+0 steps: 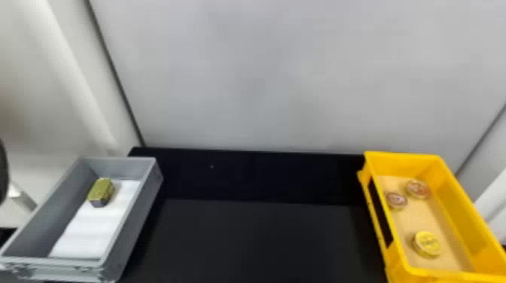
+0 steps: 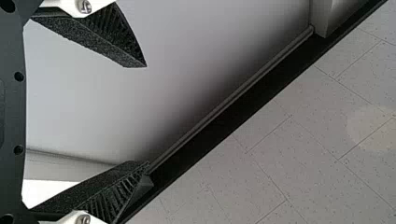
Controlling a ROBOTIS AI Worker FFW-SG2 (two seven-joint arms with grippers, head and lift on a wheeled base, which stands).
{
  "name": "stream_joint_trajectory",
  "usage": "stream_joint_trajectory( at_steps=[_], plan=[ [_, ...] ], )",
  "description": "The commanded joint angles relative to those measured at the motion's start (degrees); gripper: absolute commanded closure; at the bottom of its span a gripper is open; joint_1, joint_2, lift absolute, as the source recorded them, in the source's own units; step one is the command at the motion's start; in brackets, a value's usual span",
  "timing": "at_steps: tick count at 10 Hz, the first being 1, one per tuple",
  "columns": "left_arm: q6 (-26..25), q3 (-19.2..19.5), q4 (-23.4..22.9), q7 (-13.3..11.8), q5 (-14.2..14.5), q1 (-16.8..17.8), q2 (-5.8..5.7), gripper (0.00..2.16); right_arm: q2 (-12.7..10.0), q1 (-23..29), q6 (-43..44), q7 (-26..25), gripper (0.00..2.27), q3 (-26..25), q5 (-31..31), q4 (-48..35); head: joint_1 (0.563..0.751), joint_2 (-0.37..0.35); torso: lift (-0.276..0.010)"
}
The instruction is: Pick up the round yellow can and place it in the yellow rectangular box
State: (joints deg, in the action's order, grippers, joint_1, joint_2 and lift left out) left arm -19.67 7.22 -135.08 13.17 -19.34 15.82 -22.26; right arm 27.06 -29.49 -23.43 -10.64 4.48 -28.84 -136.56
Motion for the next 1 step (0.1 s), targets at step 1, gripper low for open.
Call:
stream_joint_trajectory(
  at_steps=[1],
  plan=[
    [-1.17,0.34,-0.8,-0.07,-0.61,2.02,-5.09,0.15,0.09,-0.75,-0.23,0.53,0.02,0.26,0.0,-0.02,0.663,0.054,-0.01]
  ],
)
